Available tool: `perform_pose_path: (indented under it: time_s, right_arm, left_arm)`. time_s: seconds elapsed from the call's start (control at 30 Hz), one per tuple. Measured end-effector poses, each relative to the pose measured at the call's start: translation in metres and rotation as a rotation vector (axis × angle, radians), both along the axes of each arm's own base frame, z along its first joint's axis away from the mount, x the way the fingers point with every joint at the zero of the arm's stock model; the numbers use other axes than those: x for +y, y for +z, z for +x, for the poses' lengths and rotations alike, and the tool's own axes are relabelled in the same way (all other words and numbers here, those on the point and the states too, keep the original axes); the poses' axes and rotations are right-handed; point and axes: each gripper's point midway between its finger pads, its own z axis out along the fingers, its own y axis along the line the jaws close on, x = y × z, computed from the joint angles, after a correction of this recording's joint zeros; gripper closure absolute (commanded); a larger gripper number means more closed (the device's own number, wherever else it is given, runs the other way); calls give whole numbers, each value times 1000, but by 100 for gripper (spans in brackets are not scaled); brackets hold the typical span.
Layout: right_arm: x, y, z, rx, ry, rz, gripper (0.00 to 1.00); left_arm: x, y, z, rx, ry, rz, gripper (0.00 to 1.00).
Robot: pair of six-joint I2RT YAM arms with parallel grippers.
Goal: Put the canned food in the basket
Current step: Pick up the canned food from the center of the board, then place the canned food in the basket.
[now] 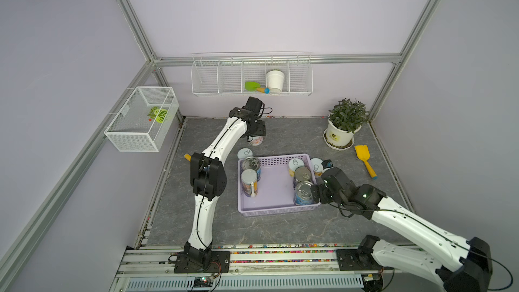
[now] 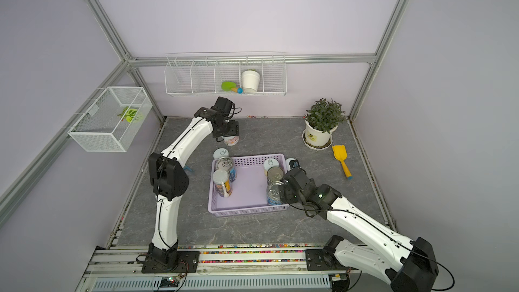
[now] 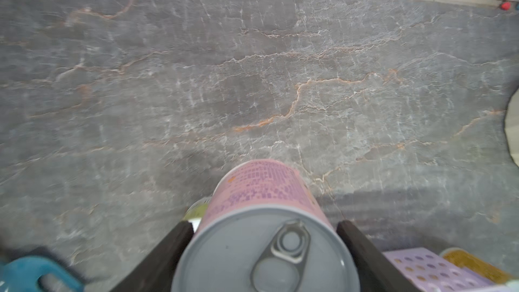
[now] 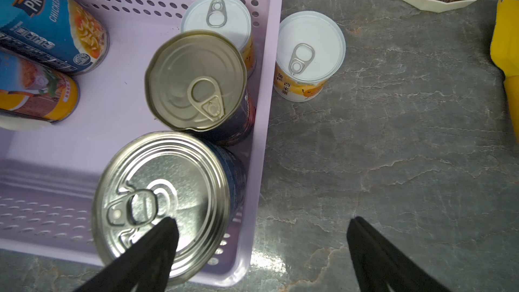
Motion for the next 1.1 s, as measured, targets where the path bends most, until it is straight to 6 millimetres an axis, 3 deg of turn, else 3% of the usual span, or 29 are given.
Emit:
perform_pose_path:
  time_s: [0.2,0.4,0.53,0.73,0.93,1.1]
  right_arm:
    - [-4,1,2,-3,-18,4,2]
    - [-8,5,1,-14,-29,22,2]
    - [-12,12,-2,-31,-46,40,2]
    - [-16,29,-6,-74,-72,107,2]
    - [-14,42,-6,-83,-109,196,2]
    - [-4,60,2,-72,-149,305,2]
  left_arm:
    - [21,38,-44,-41,33,4,48]
    - [25,76,-112,-116,11,-16,48]
    - [35,88,-158,-154,-14,-95,48]
    - [62,80,-207,-172,13,-176,48]
    - [73,46,-247,-131,-8,-253,48]
    - [76,30,-274,-101,-38,-315,48]
